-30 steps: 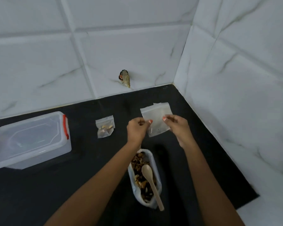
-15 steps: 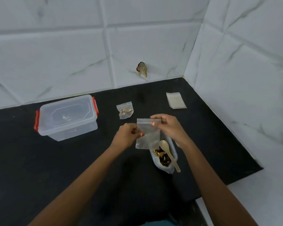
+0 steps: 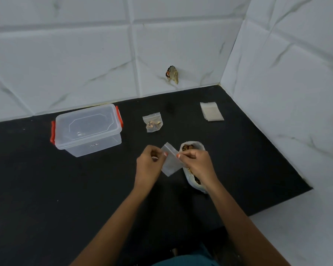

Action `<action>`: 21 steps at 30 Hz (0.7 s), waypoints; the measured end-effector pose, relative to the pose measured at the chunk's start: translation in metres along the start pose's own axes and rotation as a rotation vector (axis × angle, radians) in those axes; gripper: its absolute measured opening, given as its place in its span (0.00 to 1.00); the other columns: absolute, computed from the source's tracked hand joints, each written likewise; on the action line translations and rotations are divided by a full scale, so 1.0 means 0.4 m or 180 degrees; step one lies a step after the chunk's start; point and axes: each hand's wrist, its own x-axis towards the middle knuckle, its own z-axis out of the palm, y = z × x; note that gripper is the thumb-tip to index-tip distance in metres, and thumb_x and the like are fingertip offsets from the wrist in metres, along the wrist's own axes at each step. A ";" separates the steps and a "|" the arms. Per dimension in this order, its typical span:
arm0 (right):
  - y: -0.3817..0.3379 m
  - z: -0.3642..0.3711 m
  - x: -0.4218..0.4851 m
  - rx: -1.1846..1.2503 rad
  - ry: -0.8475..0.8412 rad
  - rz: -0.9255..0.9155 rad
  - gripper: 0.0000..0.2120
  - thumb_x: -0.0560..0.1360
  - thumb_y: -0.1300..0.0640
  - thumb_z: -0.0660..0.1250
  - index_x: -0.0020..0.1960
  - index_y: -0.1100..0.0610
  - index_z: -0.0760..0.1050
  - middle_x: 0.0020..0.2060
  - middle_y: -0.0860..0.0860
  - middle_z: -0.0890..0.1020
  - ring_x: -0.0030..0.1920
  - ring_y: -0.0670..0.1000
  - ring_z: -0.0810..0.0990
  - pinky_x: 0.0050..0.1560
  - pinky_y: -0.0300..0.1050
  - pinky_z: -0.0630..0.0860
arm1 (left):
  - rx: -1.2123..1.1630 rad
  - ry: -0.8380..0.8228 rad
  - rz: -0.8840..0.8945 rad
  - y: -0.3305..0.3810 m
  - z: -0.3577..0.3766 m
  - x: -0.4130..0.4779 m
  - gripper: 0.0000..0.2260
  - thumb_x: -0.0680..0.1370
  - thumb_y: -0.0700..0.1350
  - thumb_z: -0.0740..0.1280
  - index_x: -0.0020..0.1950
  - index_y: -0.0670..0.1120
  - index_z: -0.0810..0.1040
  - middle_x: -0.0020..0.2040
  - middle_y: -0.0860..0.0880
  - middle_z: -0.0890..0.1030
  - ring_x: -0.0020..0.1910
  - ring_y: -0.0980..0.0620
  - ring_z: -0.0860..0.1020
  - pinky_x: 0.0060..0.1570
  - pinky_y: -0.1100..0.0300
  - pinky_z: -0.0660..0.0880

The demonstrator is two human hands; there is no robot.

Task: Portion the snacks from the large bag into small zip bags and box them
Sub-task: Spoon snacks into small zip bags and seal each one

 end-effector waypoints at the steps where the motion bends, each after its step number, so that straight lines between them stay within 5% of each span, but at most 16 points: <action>1: 0.004 0.008 -0.004 0.0105 -0.0009 0.0060 0.04 0.73 0.59 0.68 0.46 0.58 0.80 0.41 0.50 0.82 0.45 0.46 0.80 0.44 0.34 0.76 | -0.0153 -0.0104 -0.0072 0.002 0.006 -0.013 0.04 0.76 0.44 0.67 0.47 0.48 0.73 0.44 0.51 0.77 0.43 0.55 0.78 0.41 0.64 0.77; 4: 0.006 0.025 -0.018 0.0283 -0.0123 0.0148 0.00 0.72 0.56 0.70 0.42 0.53 0.79 0.41 0.49 0.83 0.49 0.48 0.81 0.52 0.42 0.76 | -0.0537 -0.0207 -0.0319 0.004 0.014 -0.028 0.05 0.76 0.47 0.67 0.48 0.47 0.75 0.44 0.48 0.80 0.43 0.53 0.80 0.45 0.60 0.79; 14: 0.021 0.022 -0.039 0.0350 -0.0368 0.0251 0.03 0.73 0.57 0.69 0.44 0.57 0.78 0.40 0.51 0.81 0.41 0.45 0.78 0.40 0.37 0.74 | -0.0958 -0.0574 -0.0528 0.000 -0.005 -0.035 0.05 0.77 0.39 0.64 0.50 0.43 0.79 0.44 0.46 0.83 0.42 0.55 0.82 0.40 0.67 0.78; 21: 0.006 0.028 -0.064 -0.0279 -0.0084 -0.0382 0.08 0.73 0.56 0.69 0.50 0.60 0.80 0.40 0.50 0.82 0.40 0.42 0.79 0.38 0.29 0.74 | -0.0522 -0.0470 -0.0385 0.007 0.002 -0.043 0.04 0.76 0.39 0.66 0.43 0.46 0.80 0.40 0.48 0.82 0.37 0.57 0.80 0.37 0.67 0.76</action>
